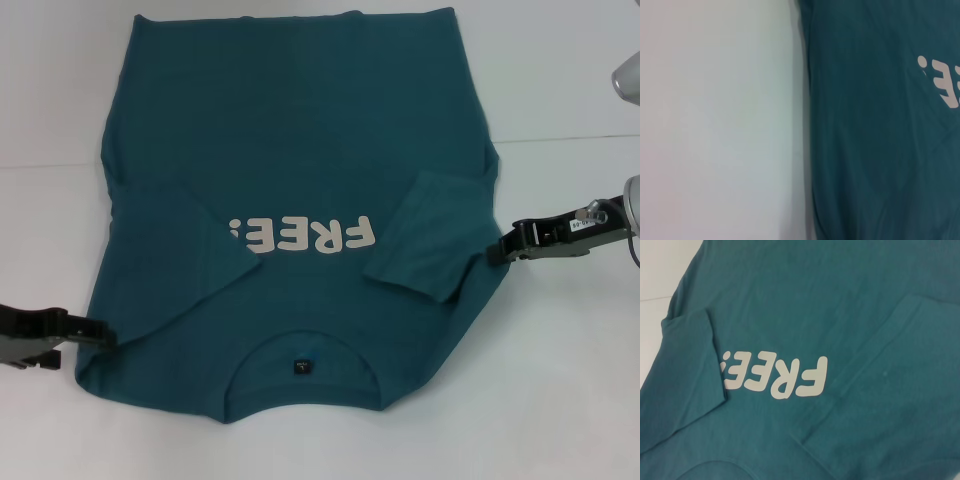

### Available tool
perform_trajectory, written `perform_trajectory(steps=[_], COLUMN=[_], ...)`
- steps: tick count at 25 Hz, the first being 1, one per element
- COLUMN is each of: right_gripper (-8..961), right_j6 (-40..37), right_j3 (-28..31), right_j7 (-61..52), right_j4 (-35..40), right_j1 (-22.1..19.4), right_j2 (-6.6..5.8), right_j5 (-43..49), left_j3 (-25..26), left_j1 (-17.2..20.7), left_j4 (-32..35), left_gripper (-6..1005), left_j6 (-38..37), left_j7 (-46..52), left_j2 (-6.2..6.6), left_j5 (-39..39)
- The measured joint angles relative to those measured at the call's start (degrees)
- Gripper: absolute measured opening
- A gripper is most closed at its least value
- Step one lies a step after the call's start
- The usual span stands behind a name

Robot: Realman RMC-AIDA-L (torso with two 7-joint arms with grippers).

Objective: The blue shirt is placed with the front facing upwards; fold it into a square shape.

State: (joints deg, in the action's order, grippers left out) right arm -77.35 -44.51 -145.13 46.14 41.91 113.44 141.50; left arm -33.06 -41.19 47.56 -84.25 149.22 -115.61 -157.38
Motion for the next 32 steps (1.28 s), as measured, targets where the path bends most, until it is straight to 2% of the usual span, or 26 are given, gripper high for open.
perform_trajectory(steps=[10,32], right_gripper=[51,52], right_j6=[-0.1,-0.6], right_j3=[-0.2,0.0], right_j7=[0.0,0.7], right_j4=[1.5,1.5], right_j1=[-0.3,-0.4], right_j2=[0.12,0.11], right_j5=[0.0,0.0], left_j3=[-0.1,-1.5], left_j1=[-1.4,-1.4], left_j4=[-2.6,-4.4], left_gripper=[891,891], left_j6=[2.2,3.0], left_j7=[0.5,1.3], left_j2=[0.02,-0.23], left_j5=[-0.1,-1.4])
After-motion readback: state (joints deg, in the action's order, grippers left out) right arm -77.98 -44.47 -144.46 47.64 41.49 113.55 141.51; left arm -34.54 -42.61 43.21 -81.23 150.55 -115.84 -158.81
